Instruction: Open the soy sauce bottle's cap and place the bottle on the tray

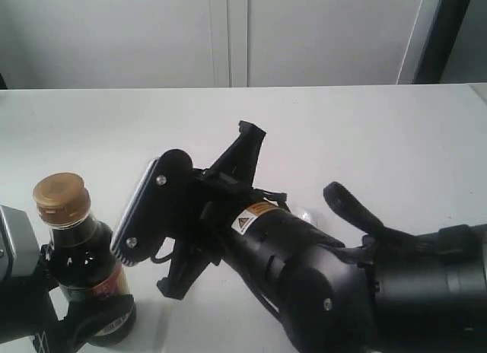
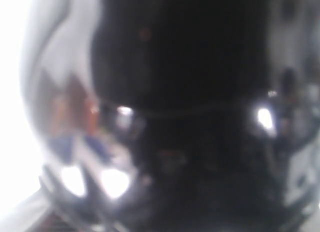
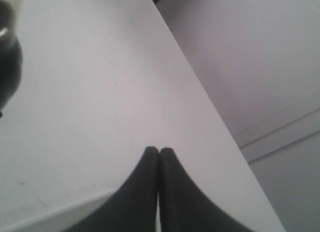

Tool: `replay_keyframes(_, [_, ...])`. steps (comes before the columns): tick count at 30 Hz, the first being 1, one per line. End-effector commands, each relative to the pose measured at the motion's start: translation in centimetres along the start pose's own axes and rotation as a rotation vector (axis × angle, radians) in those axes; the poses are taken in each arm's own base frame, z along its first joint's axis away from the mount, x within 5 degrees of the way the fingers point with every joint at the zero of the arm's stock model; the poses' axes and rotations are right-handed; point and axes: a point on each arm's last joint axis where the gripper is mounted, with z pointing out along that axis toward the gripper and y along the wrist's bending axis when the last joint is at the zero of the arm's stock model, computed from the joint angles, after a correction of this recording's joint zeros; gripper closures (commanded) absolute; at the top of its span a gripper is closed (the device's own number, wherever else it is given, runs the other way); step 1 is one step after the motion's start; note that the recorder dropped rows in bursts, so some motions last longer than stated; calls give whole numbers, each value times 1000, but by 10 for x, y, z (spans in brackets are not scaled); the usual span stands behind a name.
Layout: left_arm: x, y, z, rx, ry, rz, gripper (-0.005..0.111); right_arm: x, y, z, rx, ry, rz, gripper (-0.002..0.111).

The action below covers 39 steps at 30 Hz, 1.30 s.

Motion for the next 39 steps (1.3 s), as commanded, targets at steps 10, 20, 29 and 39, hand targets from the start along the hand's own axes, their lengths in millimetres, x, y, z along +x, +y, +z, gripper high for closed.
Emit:
replay_keyframes(10, [4,-4,0,35,30,15,107,-23,3,-1,16,-24,-116,108])
replay_keyframes(20, [4,-6,0,53,32,30,107,-49,11,-3,-53,-97,-180,108])
replay_keyframes(29, [5,-9,0,91,39,77,107,-51,6,-5,-34,-109,-345,108])
replay_keyframes(39, [4,-9,0,86,38,74,107,-60,4,-20,-134,-159,-316,108])
